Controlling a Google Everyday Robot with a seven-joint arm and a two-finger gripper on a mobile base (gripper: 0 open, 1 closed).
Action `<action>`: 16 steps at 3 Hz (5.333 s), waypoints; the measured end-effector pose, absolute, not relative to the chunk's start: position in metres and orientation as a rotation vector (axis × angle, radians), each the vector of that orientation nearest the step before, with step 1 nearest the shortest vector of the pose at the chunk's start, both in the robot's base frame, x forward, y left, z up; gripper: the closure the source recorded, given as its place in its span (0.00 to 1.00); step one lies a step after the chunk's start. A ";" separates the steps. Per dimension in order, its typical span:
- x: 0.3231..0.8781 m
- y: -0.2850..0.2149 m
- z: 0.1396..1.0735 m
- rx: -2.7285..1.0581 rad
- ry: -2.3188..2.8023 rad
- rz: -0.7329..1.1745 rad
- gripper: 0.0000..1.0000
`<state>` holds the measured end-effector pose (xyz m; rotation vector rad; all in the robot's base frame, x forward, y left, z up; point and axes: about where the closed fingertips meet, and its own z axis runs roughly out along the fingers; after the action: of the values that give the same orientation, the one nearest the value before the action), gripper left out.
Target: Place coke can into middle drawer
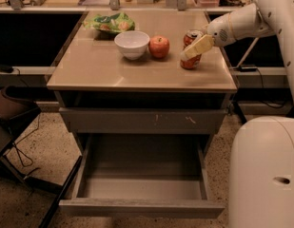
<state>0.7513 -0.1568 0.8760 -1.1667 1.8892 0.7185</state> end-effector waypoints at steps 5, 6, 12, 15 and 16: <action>0.676 -0.200 0.901 -1.123 1.922 0.803 1.00; 0.600 -0.229 0.953 -1.066 1.869 0.786 1.00; 0.513 -0.120 0.838 -1.078 1.579 0.487 1.00; 0.512 -0.086 0.738 -1.176 1.700 0.428 1.00; 0.513 -0.092 0.691 -1.156 1.749 0.399 1.00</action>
Offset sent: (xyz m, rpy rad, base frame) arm 0.0000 0.0000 0.0000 0.0000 0.0000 0.0000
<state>0.5126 -0.0925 0.6910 -1.1557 1.7495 0.3989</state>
